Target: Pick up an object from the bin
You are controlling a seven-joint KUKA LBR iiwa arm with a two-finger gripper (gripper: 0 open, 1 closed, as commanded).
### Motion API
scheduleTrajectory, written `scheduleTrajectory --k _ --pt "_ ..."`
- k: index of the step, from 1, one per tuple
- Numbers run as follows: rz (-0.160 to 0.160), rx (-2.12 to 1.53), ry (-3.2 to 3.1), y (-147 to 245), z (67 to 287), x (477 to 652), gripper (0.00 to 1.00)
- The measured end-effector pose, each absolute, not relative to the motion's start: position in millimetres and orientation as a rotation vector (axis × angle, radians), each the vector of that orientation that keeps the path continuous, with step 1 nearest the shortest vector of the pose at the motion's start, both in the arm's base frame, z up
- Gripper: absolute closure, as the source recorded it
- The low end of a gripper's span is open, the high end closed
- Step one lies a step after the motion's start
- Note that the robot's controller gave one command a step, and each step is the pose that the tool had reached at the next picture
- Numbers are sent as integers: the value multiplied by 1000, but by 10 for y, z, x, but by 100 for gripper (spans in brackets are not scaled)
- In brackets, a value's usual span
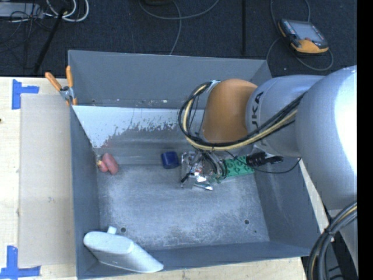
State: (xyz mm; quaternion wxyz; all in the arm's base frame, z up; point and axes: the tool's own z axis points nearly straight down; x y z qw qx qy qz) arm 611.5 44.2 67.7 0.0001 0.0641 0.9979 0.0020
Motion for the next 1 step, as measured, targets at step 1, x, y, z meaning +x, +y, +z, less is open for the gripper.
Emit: scheduleTrajectory --k 1 --pt "2 199 3133 441 1092 6123 100"
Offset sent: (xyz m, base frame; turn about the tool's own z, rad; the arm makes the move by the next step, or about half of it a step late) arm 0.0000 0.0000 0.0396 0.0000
